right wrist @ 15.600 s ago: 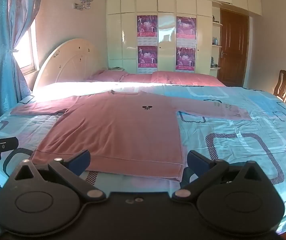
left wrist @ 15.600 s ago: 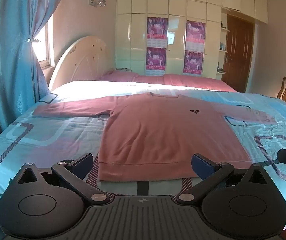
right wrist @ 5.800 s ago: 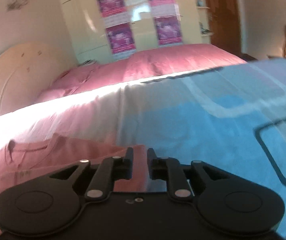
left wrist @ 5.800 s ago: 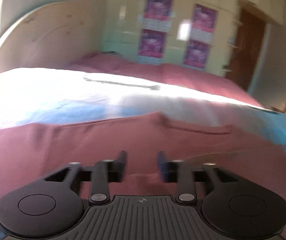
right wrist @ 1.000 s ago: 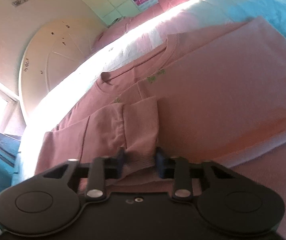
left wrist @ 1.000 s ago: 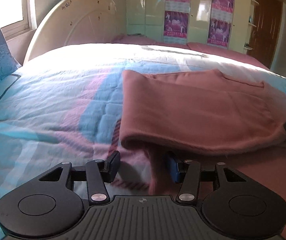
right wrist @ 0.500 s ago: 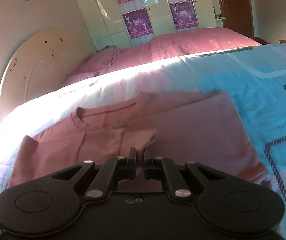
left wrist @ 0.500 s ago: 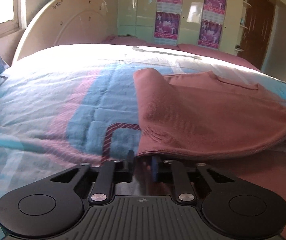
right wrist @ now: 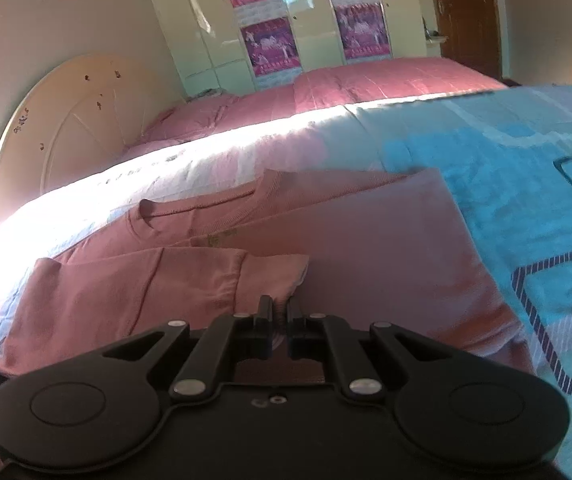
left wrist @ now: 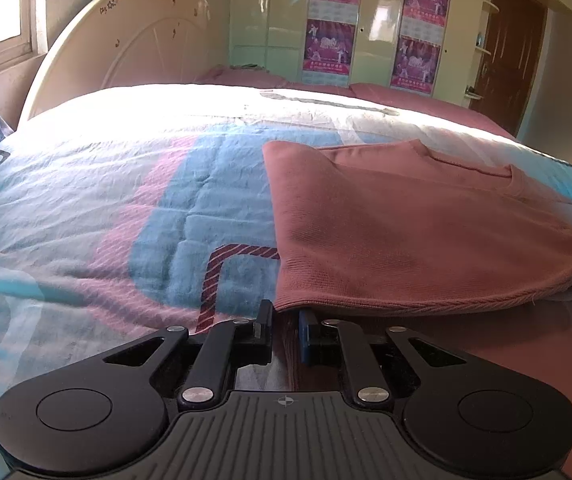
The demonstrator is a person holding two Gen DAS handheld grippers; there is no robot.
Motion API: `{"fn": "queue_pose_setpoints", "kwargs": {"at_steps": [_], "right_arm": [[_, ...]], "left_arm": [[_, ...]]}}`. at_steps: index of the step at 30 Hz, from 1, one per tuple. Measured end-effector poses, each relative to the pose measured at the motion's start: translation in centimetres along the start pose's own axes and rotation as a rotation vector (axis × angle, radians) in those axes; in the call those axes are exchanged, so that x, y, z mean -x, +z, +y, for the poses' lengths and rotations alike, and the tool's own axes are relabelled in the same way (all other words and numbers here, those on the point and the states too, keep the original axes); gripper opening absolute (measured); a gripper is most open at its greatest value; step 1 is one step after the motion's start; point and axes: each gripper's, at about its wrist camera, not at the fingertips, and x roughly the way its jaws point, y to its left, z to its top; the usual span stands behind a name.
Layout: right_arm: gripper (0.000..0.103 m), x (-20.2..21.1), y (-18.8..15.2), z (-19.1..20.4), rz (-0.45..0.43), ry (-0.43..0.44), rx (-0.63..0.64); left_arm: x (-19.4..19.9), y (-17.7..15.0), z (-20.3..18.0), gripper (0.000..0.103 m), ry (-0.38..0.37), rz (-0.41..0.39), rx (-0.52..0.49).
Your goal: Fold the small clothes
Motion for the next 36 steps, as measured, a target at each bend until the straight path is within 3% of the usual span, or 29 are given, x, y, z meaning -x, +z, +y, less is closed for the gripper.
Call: {"fn": "queue_pose_setpoints", "kwargs": {"at_steps": [3, 4, 6, 7, 8, 9, 12, 17, 19, 21, 23, 27, 30, 31, 33, 36], "right_arm": [[0.007, 0.0, 0.3, 0.2, -0.022, 0.001, 0.028], [0.01, -0.7, 0.3, 0.0, 0.012, -0.015, 0.037], [0.024, -2.0, 0.0, -1.2, 0.099, -0.017, 0.003], [0.028, -1.6, 0.1, -1.9, 0.081, -0.01, -0.03], [0.043, -1.0, 0.3, -2.5, 0.048, 0.005, -0.067], [0.047, -0.5, 0.7, -3.1, 0.02, 0.026, -0.094], [0.044, -1.4, 1.9, -4.1, 0.031, 0.061, -0.135], [0.039, -5.8, 3.2, -4.0, 0.09, 0.079, -0.133], [0.031, -7.2, 3.1, -3.7, 0.116, 0.076, -0.11], [0.007, -7.6, 3.0, -2.8, 0.122, 0.06, -0.044], [0.007, -7.1, 3.1, -1.9, 0.104, 0.065, 0.032], [0.006, -3.9, 3.4, -1.4, -0.039, 0.024, 0.099], [0.008, -6.5, 2.2, -1.9, 0.081, -0.029, 0.116], [0.01, -6.6, 2.1, -2.0, 0.082, -0.029, 0.118], [0.024, -5.7, 2.5, -1.6, 0.05, -0.052, 0.114], [0.022, -4.6, 3.4, -0.6, -0.011, -0.008, 0.141]], "left_arm": [[-0.1, 0.3, 0.0, 0.012, -0.014, 0.027, -0.027], [0.0, 0.4, 0.1, 0.012, -0.021, 0.036, -0.031], [0.9, 0.6, 0.5, 0.012, -0.036, 0.04, -0.038], [1.7, 0.6, 0.9, 0.012, -0.049, 0.024, -0.037], [2.6, 0.6, 1.1, 0.012, -0.05, -0.003, -0.036], [3.3, 0.7, 1.3, 0.012, -0.048, -0.029, -0.03], [3.4, 1.9, 1.5, 0.012, -0.078, -0.071, 0.021], [-1.3, 3.9, -1.3, 0.012, -0.091, -0.028, -0.037], [-3.3, 4.2, -2.1, 0.012, -0.104, 0.012, -0.045], [-4.3, 4.1, -2.7, 0.012, -0.097, 0.02, -0.059], [-4.1, 4.2, -3.1, 0.013, -0.091, 0.011, -0.059], [-4.2, 3.5, -3.0, 0.013, -0.089, 0.004, -0.07], [-4.2, 3.8, -2.8, 0.013, -0.094, 0.014, -0.07], [-4.1, 4.2, -2.8, 0.013, -0.093, 0.025, -0.078], [-3.4, 5.2, -2.8, 0.013, -0.089, -0.002, -0.101], [-4.6, 7.5, -3.0, 0.016, -0.092, -0.034, -0.128]]}}
